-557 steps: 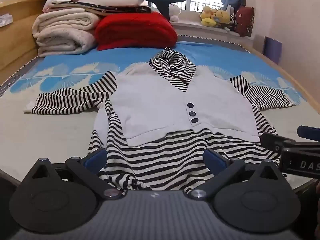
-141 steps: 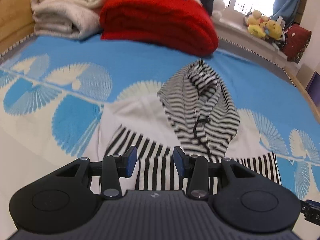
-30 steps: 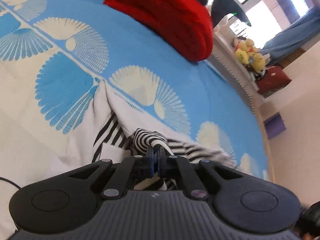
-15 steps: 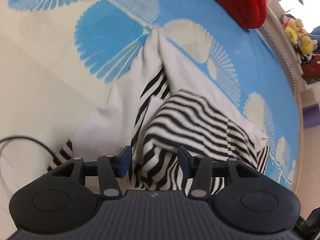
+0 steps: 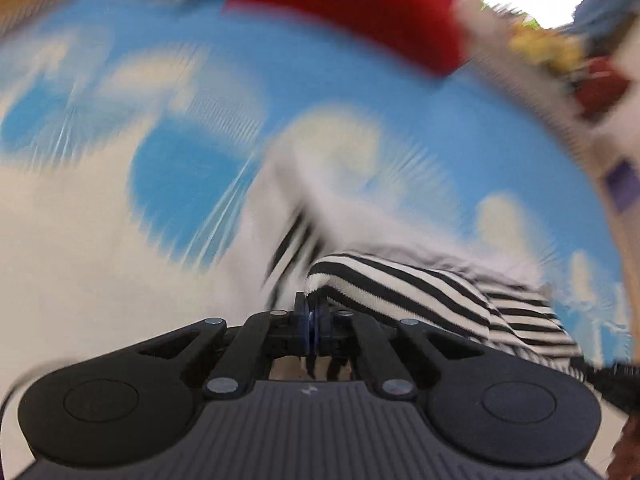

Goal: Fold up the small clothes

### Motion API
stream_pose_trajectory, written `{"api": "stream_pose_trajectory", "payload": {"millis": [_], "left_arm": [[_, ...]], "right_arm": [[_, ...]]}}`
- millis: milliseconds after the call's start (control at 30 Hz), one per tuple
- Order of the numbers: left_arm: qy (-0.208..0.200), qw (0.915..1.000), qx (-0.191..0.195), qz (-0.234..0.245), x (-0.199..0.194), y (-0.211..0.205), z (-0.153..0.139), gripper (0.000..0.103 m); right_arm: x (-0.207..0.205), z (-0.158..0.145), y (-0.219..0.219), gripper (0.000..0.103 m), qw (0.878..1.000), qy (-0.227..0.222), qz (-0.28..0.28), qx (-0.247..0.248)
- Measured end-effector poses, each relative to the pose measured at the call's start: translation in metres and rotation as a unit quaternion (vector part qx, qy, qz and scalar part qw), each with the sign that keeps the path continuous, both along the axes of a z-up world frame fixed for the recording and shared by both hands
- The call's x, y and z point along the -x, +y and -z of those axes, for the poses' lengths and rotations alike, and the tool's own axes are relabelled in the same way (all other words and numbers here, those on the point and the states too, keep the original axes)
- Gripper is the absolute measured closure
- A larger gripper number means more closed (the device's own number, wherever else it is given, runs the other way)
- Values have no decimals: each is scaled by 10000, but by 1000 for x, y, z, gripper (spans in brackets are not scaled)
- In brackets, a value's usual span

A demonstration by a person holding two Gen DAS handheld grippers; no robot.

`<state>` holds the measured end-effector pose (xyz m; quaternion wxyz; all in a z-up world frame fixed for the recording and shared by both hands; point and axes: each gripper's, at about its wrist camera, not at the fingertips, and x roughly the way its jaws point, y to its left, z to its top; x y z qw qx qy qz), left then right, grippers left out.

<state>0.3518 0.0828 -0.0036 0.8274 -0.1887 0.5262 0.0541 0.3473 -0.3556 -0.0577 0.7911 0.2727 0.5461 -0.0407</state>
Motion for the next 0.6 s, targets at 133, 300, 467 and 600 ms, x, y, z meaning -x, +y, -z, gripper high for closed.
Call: {"api": "stream_pose_trajectory", "payload": {"millis": [133,300,467,600], "left_arm": [[935,9941,461,-315,3,16,35,94],[204,9995,199,-163,3,11,2,57],[-574,9975,301,275,5,-6,-21,62],[-95,9981,207,569,-1,-16,0,91]], "right_arm": [[4,26,10,99,9973,725,-72,37],[0,3,15,73,9992,221,-150,302],[2,-16,21,54,9962,-543,-129,670],[-3,-8,31,55,9973,-478,-525,200]]}}
